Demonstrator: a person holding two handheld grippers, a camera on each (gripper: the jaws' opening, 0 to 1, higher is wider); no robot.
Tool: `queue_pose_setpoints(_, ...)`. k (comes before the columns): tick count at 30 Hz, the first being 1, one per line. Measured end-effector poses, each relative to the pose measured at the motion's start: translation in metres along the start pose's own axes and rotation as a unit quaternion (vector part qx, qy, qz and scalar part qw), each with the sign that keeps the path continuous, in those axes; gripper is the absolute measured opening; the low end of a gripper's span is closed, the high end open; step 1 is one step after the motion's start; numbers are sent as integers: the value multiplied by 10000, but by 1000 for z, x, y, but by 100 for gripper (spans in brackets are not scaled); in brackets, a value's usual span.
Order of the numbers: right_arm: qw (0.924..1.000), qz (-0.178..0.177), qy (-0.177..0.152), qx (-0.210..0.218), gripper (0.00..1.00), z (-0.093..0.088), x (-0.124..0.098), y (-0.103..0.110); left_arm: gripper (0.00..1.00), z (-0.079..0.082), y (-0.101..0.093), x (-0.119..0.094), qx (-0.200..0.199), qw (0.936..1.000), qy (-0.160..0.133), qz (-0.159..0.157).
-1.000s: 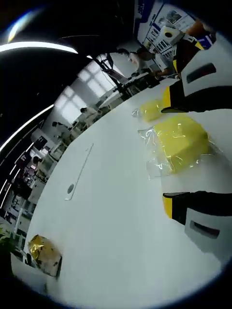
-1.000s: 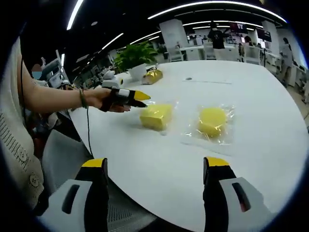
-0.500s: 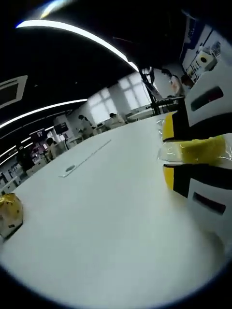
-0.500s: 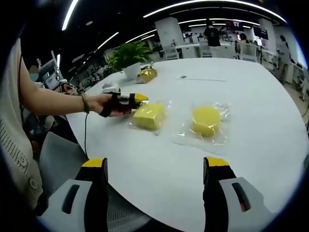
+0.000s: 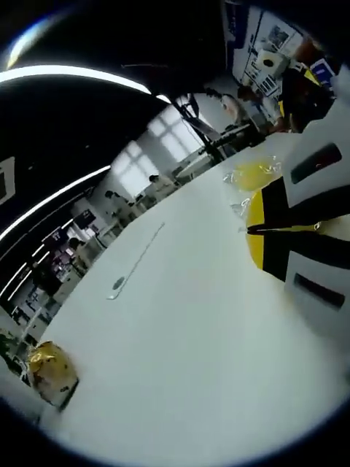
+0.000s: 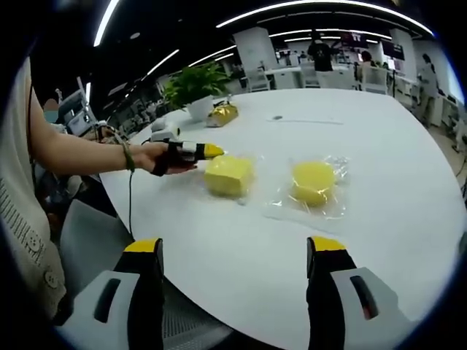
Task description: Compare the silicone blocks by pressing each to a similar depth, holding the contact briefly, and releasing to observe deformation and rebound differences across the visible hardness samples.
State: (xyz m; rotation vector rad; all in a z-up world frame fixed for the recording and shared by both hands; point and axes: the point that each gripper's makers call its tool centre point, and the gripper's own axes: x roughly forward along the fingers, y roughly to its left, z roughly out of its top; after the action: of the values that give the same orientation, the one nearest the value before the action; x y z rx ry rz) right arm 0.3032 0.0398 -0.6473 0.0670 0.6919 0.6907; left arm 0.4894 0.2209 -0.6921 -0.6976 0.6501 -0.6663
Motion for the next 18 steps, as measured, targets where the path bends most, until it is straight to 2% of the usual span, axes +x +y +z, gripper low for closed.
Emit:
queue_pose_setpoints(3, 10000, -1, -32, -16, 74, 1, -1, 2, 0, 6, -12, -3, 124, 9998, -60, -108)
queue_pose_setpoints(4, 10000, -4, -45, -27, 74, 1, -1, 3, 0, 9, -15, -4, 295, 9995, -94, -68)
queue_pose_setpoints(8, 9999, 13, -77, -76, 74, 1, -2, 7, 0, 13, -32, -8, 403, 9991, -18, -138)
queue_pose_setpoints(18, 9995, 100, -207, -203, 73, 4, -4, 19, 0, 11, -95, -19, 303, 9956, 83, -878)
